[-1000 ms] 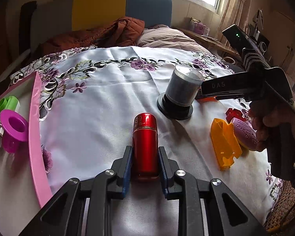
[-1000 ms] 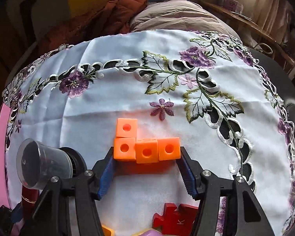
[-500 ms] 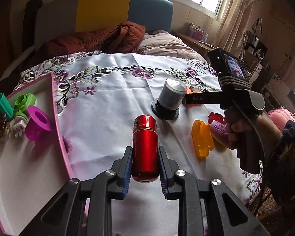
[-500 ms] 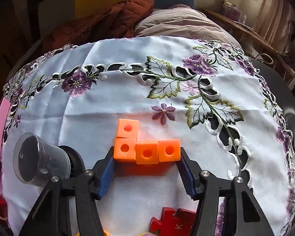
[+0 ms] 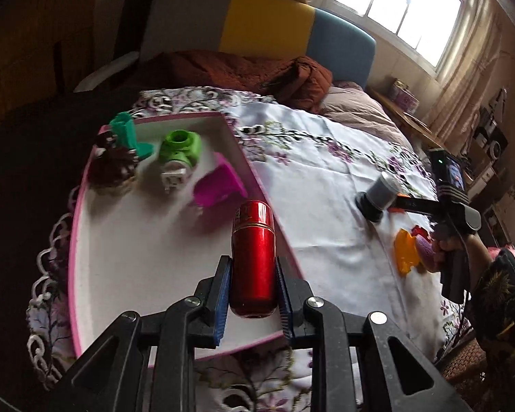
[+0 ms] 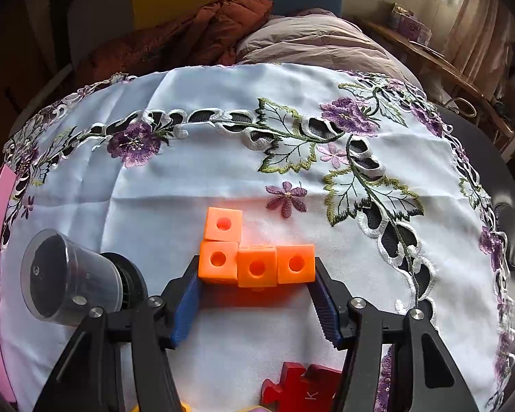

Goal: Organize rigid objects
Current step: 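Carry the red cylinder into the tray and open the left tool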

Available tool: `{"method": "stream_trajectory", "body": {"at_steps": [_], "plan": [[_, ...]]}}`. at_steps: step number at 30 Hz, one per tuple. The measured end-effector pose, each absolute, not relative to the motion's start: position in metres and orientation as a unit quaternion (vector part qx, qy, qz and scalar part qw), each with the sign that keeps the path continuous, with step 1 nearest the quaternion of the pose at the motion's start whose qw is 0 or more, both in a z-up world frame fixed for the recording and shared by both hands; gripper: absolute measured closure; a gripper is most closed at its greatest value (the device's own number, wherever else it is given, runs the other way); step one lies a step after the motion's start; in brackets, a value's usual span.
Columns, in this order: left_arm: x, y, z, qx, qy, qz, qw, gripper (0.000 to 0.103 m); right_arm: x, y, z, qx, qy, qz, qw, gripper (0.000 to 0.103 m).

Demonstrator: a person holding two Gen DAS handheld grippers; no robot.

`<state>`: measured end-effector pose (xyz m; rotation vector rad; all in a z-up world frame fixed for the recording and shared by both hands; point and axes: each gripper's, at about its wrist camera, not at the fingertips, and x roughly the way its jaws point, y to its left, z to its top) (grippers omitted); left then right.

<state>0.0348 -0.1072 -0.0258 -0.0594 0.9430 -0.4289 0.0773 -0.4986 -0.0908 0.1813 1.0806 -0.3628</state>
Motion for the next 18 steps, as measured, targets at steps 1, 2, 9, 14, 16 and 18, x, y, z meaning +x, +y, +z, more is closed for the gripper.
{"method": "stream_trajectory", "body": {"at_steps": [1, 2, 9, 14, 16, 18], "plan": [[0.039, -0.097, -0.027, -0.036, 0.453, -0.190, 0.870, 0.079, 0.077, -0.499, -0.091, 0.086, 0.511, -0.172, 0.838, 0.043], [0.044, -0.087, -0.030, -0.043, 0.457, -0.176, 0.871, 0.079, 0.077, -0.498, -0.091, 0.085, 0.511, -0.172, 0.838, 0.043], [0.070, -0.043, -0.049, -0.081, 0.488, -0.113, 0.862, 0.079, 0.078, -0.498, -0.091, 0.084, 0.512, -0.173, 0.837, 0.043], [0.083, -0.038, -0.053, -0.088, 0.493, -0.099, 0.860, 0.079, 0.080, -0.498, -0.091, 0.082, 0.512, -0.172, 0.838, 0.043], [0.088, -0.039, -0.054, -0.079, 0.494, -0.095, 0.860, 0.079, 0.081, -0.498, -0.091, 0.082, 0.512, -0.172, 0.838, 0.043], [0.093, -0.039, -0.054, -0.078, 0.493, -0.094, 0.861, 0.079, 0.081, -0.498, -0.091, 0.082, 0.512, -0.172, 0.838, 0.043]]}}
